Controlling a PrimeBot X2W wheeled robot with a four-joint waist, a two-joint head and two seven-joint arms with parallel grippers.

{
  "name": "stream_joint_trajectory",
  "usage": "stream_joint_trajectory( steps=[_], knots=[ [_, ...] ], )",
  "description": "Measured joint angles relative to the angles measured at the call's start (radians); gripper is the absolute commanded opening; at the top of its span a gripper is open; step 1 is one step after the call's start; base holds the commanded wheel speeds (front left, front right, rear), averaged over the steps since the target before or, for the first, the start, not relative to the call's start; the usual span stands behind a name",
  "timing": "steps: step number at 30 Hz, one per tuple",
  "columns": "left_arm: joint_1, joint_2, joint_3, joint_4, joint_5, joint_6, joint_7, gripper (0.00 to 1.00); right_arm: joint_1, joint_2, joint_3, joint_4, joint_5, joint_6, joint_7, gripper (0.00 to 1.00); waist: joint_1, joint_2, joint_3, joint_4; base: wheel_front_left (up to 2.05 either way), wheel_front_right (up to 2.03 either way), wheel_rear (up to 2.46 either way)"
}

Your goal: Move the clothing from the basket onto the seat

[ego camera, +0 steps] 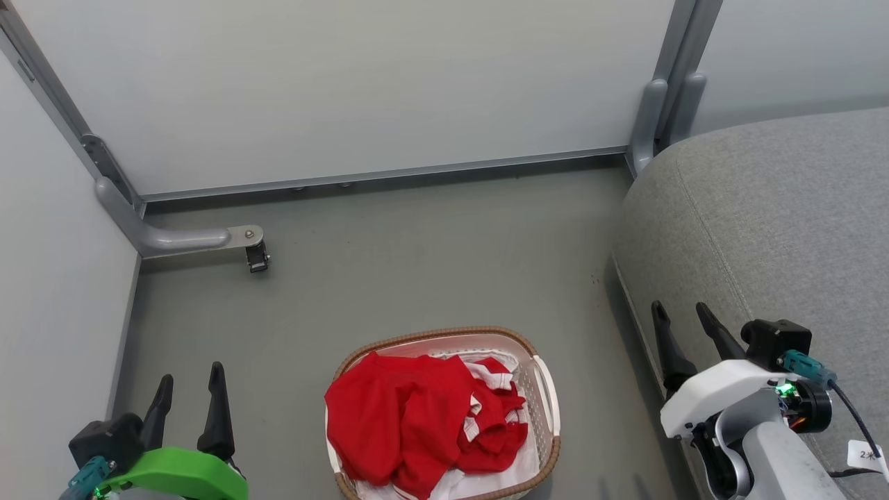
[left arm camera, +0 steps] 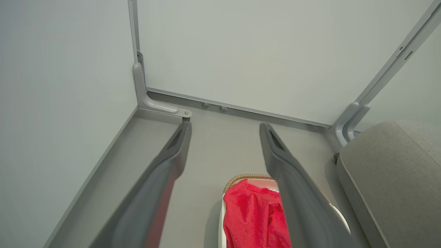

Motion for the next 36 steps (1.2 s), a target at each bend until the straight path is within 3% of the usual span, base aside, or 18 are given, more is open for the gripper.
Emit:
stream_joint_trajectory(
  steps=[20,36],
  knots=[
    [0.019,-0.029,0.043,0.008,0.159,0.000,-0.044,1.00,0.018,0.016,-0.020,0.015,-0.188,0.000,-0.043,1.00,0.0000,0.0000,0.003,-0.009,0.00,0.00,0.00],
    [-0.002,-0.012,-0.032,0.023,0.220,0.000,-0.077,1.00,-0.021,0.025,-0.017,0.009,-0.319,0.000,-0.075,1.00,0.0000,0.0000,0.059,-0.019,0.00,0.00,0.00]
  ],
)
